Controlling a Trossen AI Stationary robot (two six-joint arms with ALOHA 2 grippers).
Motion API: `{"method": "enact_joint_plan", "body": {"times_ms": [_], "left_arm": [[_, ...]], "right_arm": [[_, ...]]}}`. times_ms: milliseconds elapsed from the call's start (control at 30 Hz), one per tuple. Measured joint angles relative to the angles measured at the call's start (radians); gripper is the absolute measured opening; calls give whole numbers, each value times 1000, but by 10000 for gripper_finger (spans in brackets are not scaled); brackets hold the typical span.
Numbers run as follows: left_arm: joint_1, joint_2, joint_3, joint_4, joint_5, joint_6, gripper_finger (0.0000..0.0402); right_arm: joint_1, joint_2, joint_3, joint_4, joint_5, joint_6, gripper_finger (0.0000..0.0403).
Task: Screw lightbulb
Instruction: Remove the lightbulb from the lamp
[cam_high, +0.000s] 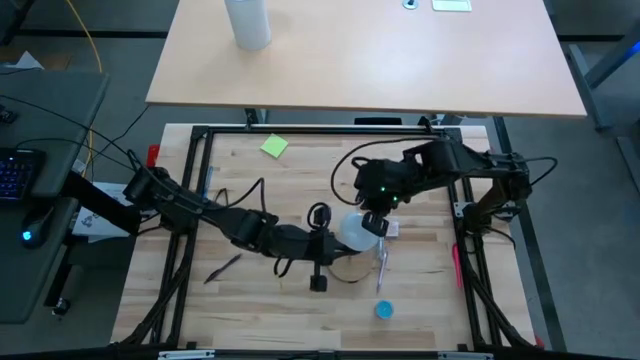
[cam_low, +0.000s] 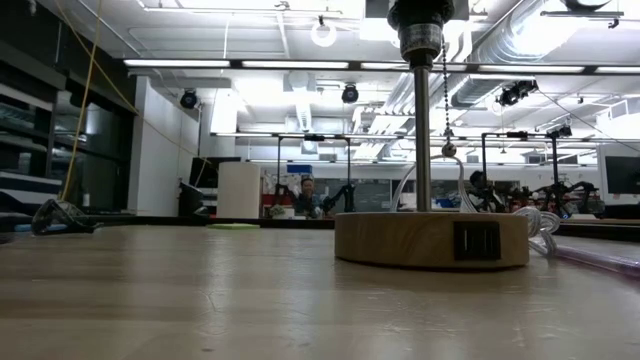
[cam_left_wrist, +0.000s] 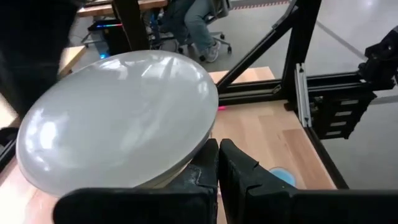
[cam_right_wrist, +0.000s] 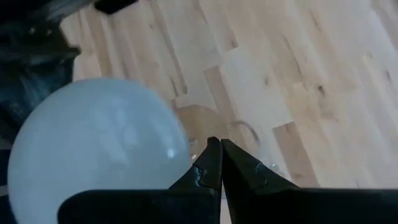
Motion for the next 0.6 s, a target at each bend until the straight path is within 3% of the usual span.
{"method": "enact_joint_plan", "body": {"times_ms": [600], "left_arm": [[76,0,0,-65,21,122,0]], "right_arm": [[153,-11,-5,-83,77,265,0]]}}
